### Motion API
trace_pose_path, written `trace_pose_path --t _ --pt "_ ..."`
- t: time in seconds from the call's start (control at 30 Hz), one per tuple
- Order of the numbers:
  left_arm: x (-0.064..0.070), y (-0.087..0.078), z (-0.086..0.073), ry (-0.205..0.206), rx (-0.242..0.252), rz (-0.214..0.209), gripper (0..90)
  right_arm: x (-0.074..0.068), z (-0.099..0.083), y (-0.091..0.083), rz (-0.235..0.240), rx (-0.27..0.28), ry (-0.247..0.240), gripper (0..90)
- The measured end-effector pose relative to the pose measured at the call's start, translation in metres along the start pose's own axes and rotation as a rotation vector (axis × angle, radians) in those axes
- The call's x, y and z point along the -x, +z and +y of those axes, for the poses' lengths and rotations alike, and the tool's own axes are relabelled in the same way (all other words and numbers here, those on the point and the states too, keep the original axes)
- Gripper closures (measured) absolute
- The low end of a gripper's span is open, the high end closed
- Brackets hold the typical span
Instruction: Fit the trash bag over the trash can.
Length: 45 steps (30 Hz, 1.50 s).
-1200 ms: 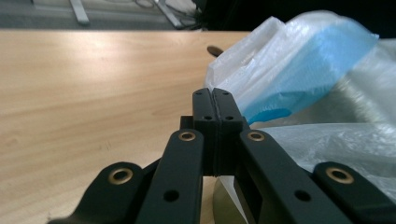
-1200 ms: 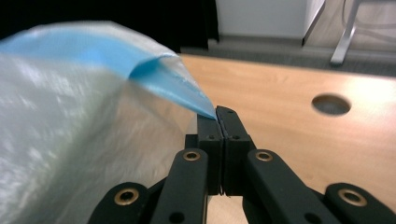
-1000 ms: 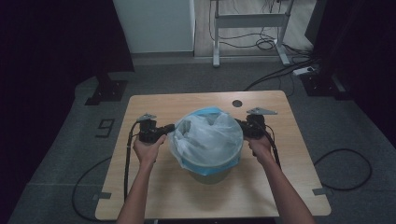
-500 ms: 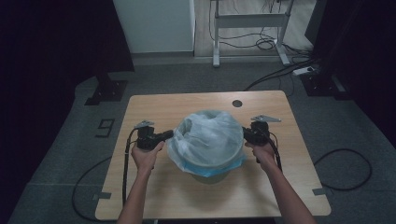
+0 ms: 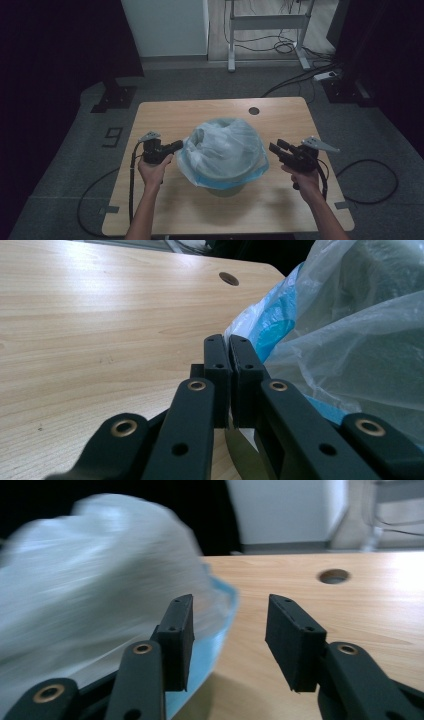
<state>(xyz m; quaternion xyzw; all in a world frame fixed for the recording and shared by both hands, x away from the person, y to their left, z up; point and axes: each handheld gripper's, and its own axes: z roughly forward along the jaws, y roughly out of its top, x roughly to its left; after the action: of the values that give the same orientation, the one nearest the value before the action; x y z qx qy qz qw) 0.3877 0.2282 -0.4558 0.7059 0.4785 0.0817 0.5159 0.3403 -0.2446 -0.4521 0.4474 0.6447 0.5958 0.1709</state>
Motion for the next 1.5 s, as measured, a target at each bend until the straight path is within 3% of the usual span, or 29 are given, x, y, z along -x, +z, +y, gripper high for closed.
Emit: trace_pose_path --t 0.2,0.43,0.57,0.7,0.9,1.13,1.3,1.5 --pt "0.001 0.001 0.0 0.006 0.006 0.0 86.8 -0.019 -0.01 -0.016 0.204 -0.007 -0.092 39.4" --pt "0.002 0.003 0.0 0.012 0.004 -0.004 86.7 -0.025 -0.018 -0.004 0.296 -0.049 -0.133 33.6" --pt "0.002 0.004 -0.001 0.013 0.004 -0.009 86.7 -0.029 -0.02 -0.001 0.308 -0.045 -0.159 46.4" --pt "0.003 0.005 -0.001 0.016 0.004 -0.016 86.7 -0.033 -0.022 0.0 0.344 -0.043 -0.205 65.8" --pt "0.006 0.006 -0.001 0.024 0.007 -0.023 86.8 -0.04 -0.024 0.0 0.362 -0.04 -0.239 88.3" --pt "0.006 0.001 -0.003 0.043 -0.008 -0.009 87.1 -0.038 -0.039 0.003 0.334 -0.102 -0.274 89.0" --pt "0.008 -0.002 -0.004 0.05 -0.026 0.001 87.1 -0.037 -0.058 0.011 0.279 -0.205 -0.326 89.0" --pt "0.009 -0.004 -0.005 0.06 -0.053 0.018 87.2 -0.034 -0.067 0.019 0.219 -0.263 -0.342 89.0"
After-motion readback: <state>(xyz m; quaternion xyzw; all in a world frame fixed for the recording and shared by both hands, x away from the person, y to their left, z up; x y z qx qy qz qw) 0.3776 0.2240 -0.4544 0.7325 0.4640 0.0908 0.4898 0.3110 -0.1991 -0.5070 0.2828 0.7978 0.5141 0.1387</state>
